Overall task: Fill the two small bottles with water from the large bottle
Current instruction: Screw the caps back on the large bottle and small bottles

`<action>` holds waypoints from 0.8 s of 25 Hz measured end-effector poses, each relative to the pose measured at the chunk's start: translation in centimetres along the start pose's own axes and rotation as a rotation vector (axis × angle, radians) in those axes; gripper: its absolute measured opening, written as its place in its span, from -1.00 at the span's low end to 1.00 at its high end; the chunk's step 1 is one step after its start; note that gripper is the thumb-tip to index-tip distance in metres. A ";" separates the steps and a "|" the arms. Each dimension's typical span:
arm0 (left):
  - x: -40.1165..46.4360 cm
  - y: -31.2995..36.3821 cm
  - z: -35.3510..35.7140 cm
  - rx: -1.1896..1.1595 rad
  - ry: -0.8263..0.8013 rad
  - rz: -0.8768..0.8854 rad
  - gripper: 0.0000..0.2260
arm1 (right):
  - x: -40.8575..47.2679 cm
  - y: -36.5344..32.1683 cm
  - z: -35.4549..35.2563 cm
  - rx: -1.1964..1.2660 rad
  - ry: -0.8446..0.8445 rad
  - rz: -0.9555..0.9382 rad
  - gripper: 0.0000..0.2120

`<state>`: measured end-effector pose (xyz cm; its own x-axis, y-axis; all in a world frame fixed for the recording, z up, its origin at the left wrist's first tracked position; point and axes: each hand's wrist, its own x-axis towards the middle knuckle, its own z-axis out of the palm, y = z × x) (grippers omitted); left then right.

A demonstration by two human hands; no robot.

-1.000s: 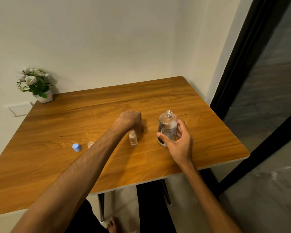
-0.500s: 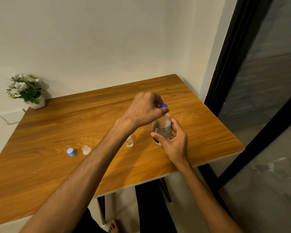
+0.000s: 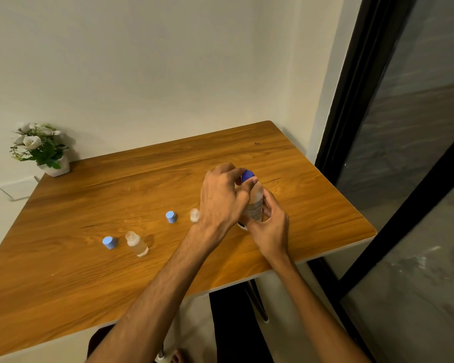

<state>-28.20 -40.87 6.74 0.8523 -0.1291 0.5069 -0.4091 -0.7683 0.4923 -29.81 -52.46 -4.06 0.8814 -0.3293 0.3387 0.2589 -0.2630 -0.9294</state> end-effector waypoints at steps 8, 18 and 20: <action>2.6 1.6 -2.3 0.309 -0.213 0.160 -0.61 | 0.0 0.0 -0.2 -0.007 -0.041 0.028 -0.10; 3.6 2.3 -3.1 0.259 -0.389 0.263 -0.67 | 0.5 0.0 -0.3 -0.074 -0.080 0.075 -0.14; 3.4 2.4 -2.9 0.204 -0.328 0.238 -0.67 | 0.5 0.2 -0.2 -0.080 -0.078 0.071 -0.14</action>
<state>-27.25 -41.29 11.68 0.8142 -0.4834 0.3217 -0.5614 -0.7968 0.2235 -29.39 -52.88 -3.99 0.9251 -0.2792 0.2575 0.1655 -0.3139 -0.9349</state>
